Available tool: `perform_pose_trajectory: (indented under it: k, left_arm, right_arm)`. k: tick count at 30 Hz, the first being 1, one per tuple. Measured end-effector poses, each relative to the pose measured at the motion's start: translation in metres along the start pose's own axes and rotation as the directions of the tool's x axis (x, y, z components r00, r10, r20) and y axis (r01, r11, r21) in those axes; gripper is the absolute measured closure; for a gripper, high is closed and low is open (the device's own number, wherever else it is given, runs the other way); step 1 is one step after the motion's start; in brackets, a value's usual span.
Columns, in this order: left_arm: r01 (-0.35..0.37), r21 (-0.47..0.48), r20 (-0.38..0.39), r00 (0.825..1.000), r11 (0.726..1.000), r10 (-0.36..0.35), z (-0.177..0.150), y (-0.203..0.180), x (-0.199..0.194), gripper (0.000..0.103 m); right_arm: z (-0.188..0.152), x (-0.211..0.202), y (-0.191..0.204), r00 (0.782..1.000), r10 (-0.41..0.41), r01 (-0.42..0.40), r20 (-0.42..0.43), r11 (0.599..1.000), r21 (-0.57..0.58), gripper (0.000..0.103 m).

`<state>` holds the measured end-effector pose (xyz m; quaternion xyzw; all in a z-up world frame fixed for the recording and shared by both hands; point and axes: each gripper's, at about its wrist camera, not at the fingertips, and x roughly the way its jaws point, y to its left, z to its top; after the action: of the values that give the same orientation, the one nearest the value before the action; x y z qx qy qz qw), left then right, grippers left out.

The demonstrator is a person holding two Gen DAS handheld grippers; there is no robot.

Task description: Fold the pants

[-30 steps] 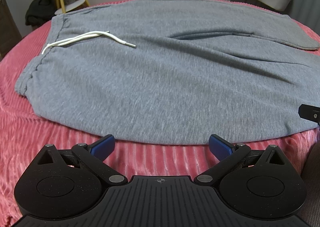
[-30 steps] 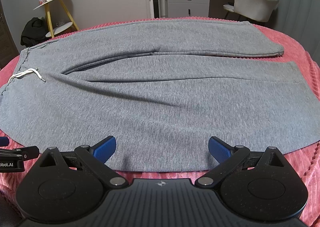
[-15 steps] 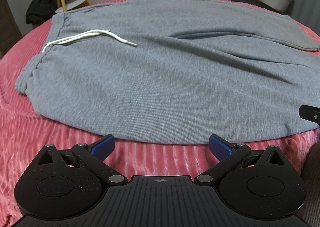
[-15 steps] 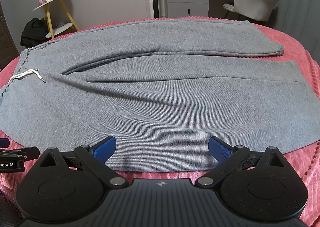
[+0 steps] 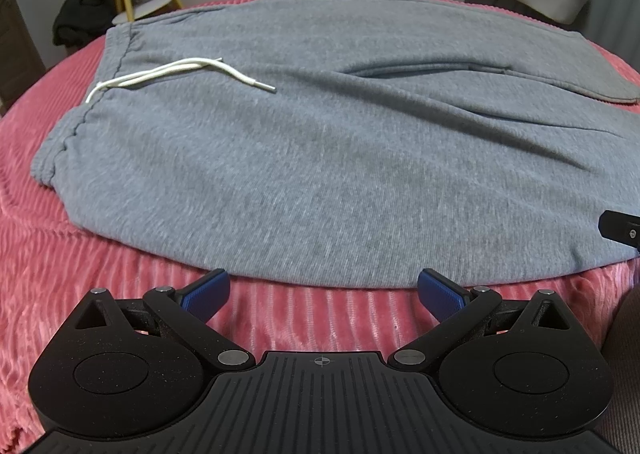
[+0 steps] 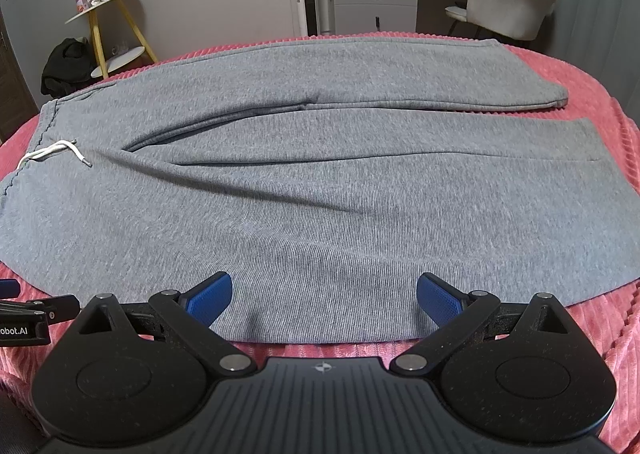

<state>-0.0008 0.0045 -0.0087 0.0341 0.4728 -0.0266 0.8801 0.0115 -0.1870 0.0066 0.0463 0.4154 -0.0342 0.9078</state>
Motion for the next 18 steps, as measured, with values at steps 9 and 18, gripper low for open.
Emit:
perform_pose_trajectory:
  k: [9,18]
  left_arm:
    - [0.0,-0.001,-0.002,1.0,1.0,0.0,0.0004,0.0005,-0.0001,0.0]
    - [-0.006,-0.002,-0.007,1.0,1.0,0.006,-0.0003,0.0001,0.0004,0.0]
  right_arm:
    - [0.0,0.0001,0.0005,1.0,0.003,-0.003,-0.002,1.0,0.005,0.004]
    - [-0.0003,0.0011,-0.001,1.0,0.012,-0.012,-0.005,1.0,0.017,0.004]
